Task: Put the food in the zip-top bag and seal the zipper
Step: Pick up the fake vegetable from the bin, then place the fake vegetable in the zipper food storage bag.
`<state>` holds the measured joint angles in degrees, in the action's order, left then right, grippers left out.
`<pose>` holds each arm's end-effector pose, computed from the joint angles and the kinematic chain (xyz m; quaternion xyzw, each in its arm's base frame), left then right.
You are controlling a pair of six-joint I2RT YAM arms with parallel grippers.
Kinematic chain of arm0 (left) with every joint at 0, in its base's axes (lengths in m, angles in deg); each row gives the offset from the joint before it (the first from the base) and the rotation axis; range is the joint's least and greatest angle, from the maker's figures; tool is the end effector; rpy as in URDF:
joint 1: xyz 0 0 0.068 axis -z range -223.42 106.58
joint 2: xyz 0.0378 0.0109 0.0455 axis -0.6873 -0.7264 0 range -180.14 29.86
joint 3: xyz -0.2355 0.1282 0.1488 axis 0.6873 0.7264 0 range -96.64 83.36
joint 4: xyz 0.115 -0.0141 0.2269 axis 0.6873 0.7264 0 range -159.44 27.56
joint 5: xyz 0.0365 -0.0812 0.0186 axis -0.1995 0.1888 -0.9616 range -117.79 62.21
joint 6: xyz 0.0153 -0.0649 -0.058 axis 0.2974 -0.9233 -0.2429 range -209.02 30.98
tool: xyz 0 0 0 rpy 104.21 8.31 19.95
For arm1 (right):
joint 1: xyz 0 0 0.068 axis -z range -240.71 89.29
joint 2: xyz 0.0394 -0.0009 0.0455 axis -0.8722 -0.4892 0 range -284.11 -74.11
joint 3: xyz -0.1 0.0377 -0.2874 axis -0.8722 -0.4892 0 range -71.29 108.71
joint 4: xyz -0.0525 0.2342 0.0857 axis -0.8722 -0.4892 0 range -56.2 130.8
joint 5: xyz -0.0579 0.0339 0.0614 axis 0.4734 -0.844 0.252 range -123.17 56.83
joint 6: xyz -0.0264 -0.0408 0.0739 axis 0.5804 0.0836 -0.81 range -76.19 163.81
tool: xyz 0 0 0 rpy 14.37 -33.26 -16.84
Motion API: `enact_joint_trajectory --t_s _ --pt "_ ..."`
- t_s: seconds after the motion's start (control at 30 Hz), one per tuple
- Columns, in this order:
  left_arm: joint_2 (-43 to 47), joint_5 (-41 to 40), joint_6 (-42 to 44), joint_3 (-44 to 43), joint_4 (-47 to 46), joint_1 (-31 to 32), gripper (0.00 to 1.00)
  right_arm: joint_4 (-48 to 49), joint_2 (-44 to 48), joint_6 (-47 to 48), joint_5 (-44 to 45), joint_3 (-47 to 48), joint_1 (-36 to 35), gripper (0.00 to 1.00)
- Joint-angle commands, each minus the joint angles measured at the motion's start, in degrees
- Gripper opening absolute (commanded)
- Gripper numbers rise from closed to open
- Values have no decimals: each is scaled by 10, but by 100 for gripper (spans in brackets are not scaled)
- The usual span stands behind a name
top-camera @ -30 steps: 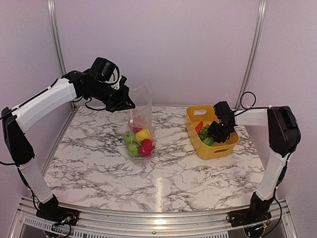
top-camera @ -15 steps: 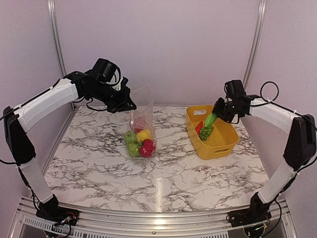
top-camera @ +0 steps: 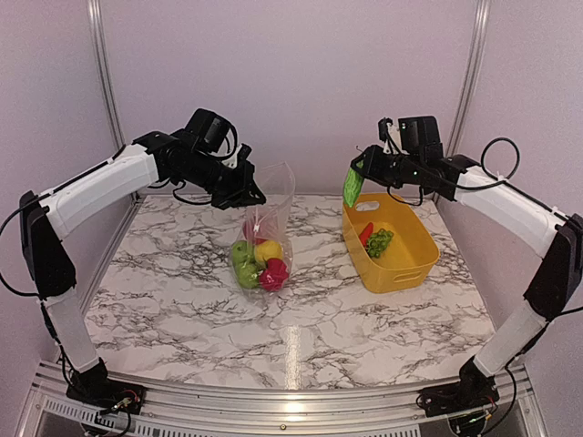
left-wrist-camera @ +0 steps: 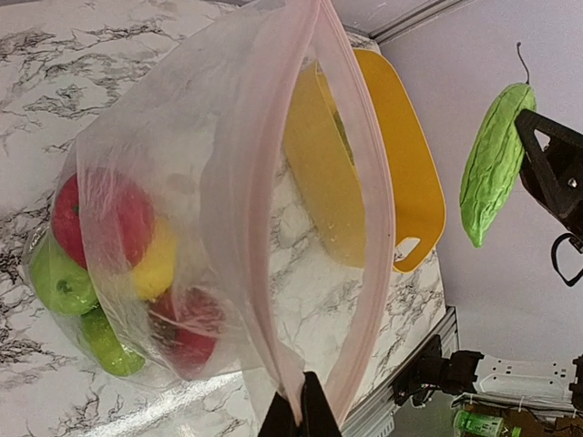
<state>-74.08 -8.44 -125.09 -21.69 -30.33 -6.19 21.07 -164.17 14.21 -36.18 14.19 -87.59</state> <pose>0.3389 -0.2901 0.3770 0.0826 0.8852 -0.3792 0.2565 0.3561 0.1851 0.3904 0.0058 0.8400 0.2760 0.4672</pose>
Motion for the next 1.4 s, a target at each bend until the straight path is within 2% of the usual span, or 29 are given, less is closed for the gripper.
enact_joint_trajectory --t_s 0.0,0.3,0.67,0.87,1.07,1.37 --pt "-16 12 -4 -21 -3 10 0 86 33 25 -14 -6 -33 0" --pt "-30 19 -11 -40 -2 19 0 188 19 57 15 3 -114 0" --pt "-5 17 -7 -27 6 23 0 271 -50 96 78 35 -165 0" --pt "10 17 -5 -14 7 23 0 288 -99 129 107 65 -177 0" --pt "19 8 -9 -16 7 23 0 314 -119 149 142 56 -182 0" --pt "21 4 -7 -12 7 23 0 289 -134 131 127 70 -195 3"
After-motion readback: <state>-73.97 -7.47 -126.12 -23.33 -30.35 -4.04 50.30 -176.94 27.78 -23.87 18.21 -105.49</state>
